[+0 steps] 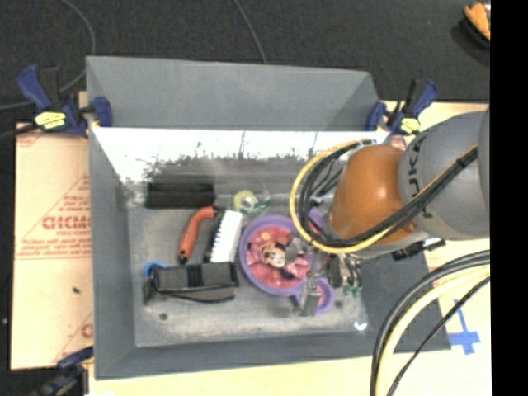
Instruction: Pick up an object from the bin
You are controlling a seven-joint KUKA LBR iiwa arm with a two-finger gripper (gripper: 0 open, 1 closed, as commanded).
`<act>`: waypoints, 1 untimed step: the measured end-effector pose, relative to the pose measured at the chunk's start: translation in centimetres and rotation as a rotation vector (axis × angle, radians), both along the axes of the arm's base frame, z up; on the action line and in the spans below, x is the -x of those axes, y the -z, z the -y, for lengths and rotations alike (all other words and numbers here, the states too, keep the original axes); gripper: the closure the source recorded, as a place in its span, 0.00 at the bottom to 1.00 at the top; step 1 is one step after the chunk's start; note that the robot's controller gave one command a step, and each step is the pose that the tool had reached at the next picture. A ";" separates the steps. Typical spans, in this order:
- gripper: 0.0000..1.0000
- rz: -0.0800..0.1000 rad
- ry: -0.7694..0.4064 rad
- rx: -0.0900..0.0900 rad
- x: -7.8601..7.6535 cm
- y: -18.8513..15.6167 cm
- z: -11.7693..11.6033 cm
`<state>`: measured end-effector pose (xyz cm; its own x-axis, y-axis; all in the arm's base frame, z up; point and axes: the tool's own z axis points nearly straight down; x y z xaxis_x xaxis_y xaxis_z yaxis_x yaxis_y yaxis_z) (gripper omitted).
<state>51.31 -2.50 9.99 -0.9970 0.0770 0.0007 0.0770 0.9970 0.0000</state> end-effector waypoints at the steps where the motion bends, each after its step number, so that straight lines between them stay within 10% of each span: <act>1: 0.00 0.008 0.209 0.003 1.4 3.0 2.7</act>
Offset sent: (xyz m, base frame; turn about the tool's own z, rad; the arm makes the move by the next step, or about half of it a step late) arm 0.0071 -0.0057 -0.0299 0.1856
